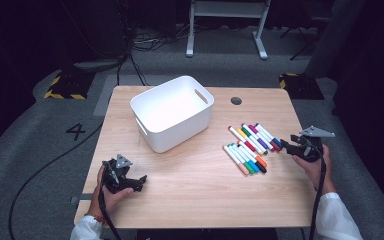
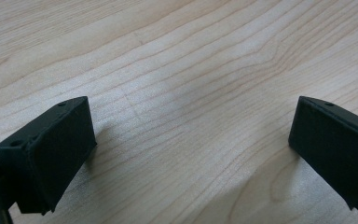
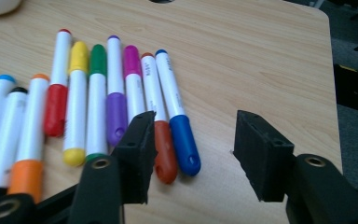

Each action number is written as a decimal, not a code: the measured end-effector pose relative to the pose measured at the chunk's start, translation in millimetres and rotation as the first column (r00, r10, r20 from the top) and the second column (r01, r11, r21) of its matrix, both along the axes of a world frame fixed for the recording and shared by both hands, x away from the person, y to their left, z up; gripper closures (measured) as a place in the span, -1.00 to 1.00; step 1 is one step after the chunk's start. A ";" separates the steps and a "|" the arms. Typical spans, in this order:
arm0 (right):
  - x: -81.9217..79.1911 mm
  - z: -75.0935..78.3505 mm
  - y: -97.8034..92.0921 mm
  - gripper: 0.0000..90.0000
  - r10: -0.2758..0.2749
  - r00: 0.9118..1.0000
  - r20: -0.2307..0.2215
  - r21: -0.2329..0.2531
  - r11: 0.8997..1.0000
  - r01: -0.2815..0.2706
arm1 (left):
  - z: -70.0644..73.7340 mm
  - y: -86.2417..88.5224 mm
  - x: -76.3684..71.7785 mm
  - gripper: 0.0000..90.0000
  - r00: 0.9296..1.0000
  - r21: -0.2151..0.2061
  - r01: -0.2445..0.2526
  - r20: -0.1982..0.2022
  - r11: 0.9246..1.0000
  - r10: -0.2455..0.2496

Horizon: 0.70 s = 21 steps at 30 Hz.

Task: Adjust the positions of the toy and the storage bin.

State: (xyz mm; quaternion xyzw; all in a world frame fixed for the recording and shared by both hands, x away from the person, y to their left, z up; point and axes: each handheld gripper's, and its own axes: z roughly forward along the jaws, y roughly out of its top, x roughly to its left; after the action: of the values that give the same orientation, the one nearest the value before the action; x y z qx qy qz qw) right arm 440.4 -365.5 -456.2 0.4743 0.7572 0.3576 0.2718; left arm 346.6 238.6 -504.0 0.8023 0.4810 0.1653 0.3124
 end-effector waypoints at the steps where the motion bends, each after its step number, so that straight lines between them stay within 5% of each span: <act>1: 8.3 -2.1 0.6 0.13 -0.002 1.000 -0.017 -0.001 1.000 0.002 | 0.1 0.0 -0.2 -0.99 1.000 0.003 0.003 -0.001 1.000 -0.003; 8: 29.9 -16.1 10.6 0.17 -0.011 0.998 -0.057 -0.042 0.999 0.008 | 0.2 -0.1 -0.6 -0.99 1.000 0.007 0.021 -0.003 1.000 -0.021; 13: 41.8 -23.5 13.8 0.16 -0.016 0.996 -0.087 0.003 1.000 0.016 | 0.2 -0.6 -0.9 -0.99 1.000 0.009 0.027 -0.002 1.000 -0.027; 21: 48.7 -33.9 12.3 0.25 -0.040 0.992 -0.123 -0.009 0.999 0.039 | 0.2 -1.8 -2.1 -0.99 0.999 0.003 0.033 -0.004 0.999 -0.033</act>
State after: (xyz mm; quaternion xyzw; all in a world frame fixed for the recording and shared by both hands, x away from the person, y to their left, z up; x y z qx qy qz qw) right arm 489.1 -353.2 -490.1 0.5093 0.7643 0.3197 0.2330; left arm 344.5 236.7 -503.8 0.8110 0.4681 0.1592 0.3127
